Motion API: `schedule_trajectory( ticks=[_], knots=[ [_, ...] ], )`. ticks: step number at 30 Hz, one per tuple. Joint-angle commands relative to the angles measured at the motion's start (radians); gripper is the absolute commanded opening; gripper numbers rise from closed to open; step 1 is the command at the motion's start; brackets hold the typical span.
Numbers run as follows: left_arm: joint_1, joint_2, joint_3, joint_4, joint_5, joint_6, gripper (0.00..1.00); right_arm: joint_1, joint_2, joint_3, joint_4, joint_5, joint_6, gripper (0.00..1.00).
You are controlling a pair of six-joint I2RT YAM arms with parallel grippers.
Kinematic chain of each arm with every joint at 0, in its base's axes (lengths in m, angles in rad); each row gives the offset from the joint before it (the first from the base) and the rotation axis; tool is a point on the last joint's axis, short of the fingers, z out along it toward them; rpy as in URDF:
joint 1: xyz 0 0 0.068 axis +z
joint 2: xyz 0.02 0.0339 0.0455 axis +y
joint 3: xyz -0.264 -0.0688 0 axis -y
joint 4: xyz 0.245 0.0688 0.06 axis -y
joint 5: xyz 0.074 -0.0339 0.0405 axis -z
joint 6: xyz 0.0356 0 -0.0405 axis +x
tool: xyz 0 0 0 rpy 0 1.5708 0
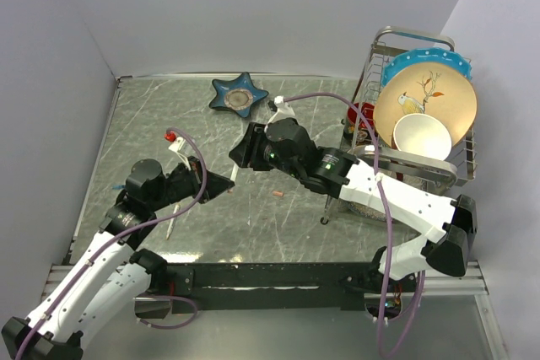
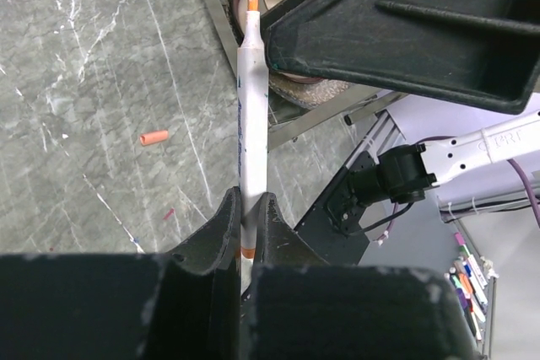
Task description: Insert the pens into the pen caps
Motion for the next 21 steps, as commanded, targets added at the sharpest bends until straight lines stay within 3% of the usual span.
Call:
schedule_trajectory(
  ticks=[1, 9, 10, 12, 13, 17, 21],
  knots=[
    [-0.002, -0.024, 0.02, 0.069, 0.027, -0.015, 0.01, 0.006, 0.006, -0.006, 0.031, 0.003, 0.009, 0.54],
    [-0.002, -0.031, 0.018, 0.102, 0.063, -0.028, 0.01, 0.009, 0.012, -0.012, 0.059, -0.034, 0.004, 0.41],
    [-0.002, -0.035, 0.017, 0.103, 0.068, -0.03, 0.01, 0.009, 0.009, -0.018, 0.063, -0.039, 0.0, 0.3],
    [-0.002, -0.034, 0.014, 0.106, 0.076, -0.028, 0.01, 0.011, 0.001, -0.027, 0.094, -0.051, -0.005, 0.15],
    [-0.002, -0.035, 0.012, 0.104, 0.083, -0.027, 0.01, 0.009, -0.005, -0.039, 0.106, -0.066, -0.013, 0.0],
    [-0.002, -0.034, 0.008, 0.102, 0.103, -0.024, 0.26, 0.014, -0.036, -0.066, 0.163, -0.094, -0.033, 0.0],
    [-0.002, -0.032, -0.002, 0.133, 0.145, -0.031, 0.41, 0.017, -0.054, -0.089, 0.224, -0.132, -0.045, 0.0]
  ],
)
